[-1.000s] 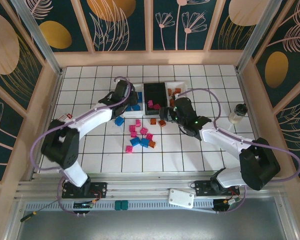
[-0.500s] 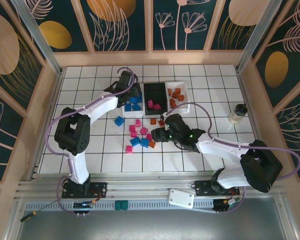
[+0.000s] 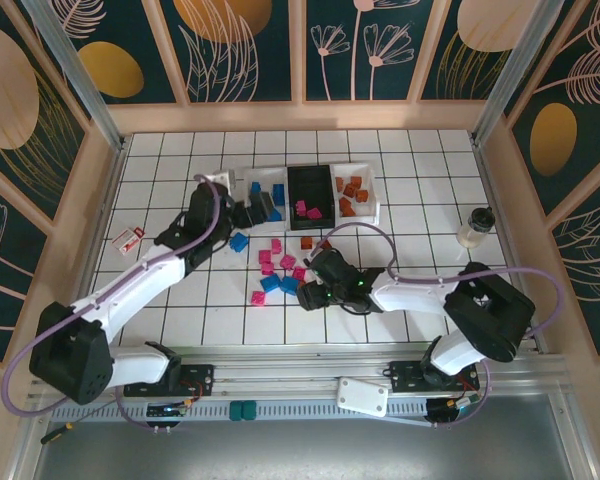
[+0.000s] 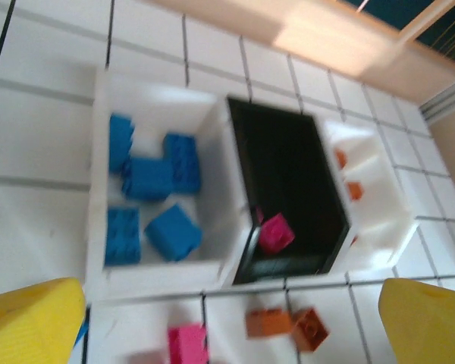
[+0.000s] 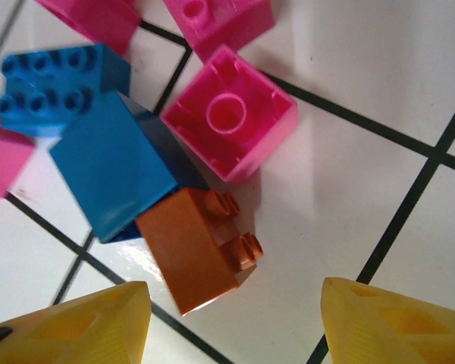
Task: Sort the legos into containers by color
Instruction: Pick up the lego from the bottom-center of the table.
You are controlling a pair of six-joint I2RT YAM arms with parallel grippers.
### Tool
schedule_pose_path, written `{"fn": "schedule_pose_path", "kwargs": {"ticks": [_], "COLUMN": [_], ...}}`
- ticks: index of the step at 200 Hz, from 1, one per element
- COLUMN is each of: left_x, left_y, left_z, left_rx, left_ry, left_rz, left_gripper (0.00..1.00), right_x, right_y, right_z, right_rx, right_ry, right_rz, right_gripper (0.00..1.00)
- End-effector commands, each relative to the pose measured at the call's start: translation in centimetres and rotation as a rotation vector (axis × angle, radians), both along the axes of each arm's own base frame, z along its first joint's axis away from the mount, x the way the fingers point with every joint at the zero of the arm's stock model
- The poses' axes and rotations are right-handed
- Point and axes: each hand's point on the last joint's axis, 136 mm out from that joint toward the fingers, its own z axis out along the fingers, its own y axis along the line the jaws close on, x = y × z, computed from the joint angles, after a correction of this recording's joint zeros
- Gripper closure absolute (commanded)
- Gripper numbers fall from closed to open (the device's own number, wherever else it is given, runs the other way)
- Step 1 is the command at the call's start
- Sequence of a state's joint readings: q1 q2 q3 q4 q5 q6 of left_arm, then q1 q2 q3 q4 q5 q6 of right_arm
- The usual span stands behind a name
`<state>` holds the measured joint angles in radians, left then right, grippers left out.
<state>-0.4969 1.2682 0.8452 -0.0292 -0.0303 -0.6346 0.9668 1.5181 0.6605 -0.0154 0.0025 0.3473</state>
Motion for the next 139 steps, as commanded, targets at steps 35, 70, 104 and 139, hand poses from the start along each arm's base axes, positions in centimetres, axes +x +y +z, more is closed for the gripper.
{"fn": "schedule_pose_path", "kwargs": {"ticks": [35, 70, 104, 139], "left_x": [-4.2, -5.3, -6.1, -6.6], "left_y": [2.5, 3.5, 4.1, 4.6], "left_z": [-3.8, -5.9, -6.8, -7.8], "left_rx": [-0.013, 0.02, 0.026, 0.035], "left_ry": [0.069, 0.122, 0.132, 0.145], "left_rz": [0.045, 0.066, 0.081, 0.09], "left_gripper": [0.02, 0.02, 0.01, 0.01], "right_x": [1.5, 0.9, -0.1, 0.0], "right_y": [1.7, 2.5, 1.5, -0.1], "right_z": [-0.1, -0.1, 0.9, 4.6], "right_rx": [-0.039, -0.029, -0.026, 0.03], "right_ry": [-0.054, -0.026, -0.011, -0.048], "right_rz": [0.064, 0.122, 0.125, 0.075], "right_gripper": [0.51, 0.7, 0.82, 0.86]}}
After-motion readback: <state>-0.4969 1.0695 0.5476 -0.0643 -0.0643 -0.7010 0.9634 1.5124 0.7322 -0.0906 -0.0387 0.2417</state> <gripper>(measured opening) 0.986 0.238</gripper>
